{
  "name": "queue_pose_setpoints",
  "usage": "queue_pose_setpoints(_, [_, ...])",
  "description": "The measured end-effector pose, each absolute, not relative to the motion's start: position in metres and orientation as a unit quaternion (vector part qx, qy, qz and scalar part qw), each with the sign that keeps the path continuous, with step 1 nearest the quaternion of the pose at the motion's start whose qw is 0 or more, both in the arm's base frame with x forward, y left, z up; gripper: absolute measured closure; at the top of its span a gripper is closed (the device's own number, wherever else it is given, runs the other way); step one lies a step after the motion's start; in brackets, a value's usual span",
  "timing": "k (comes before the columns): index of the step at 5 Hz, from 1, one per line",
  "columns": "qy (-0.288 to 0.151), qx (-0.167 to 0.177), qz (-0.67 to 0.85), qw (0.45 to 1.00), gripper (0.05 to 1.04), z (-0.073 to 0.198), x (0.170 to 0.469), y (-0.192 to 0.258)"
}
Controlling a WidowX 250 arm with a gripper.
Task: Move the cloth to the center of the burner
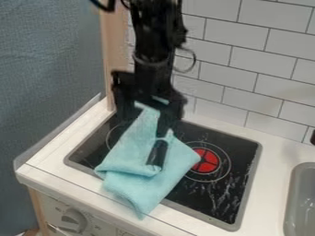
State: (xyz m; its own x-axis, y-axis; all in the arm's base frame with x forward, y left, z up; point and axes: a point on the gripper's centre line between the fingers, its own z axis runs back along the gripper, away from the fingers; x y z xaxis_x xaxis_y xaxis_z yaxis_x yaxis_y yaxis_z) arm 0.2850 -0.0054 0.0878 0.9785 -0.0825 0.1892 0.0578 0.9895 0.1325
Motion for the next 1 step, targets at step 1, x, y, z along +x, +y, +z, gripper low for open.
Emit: queue_pose_setpoints(1, [-0.118,0.050,-0.049,0.991,0.085,0.1011,0.2845,-0.0102])
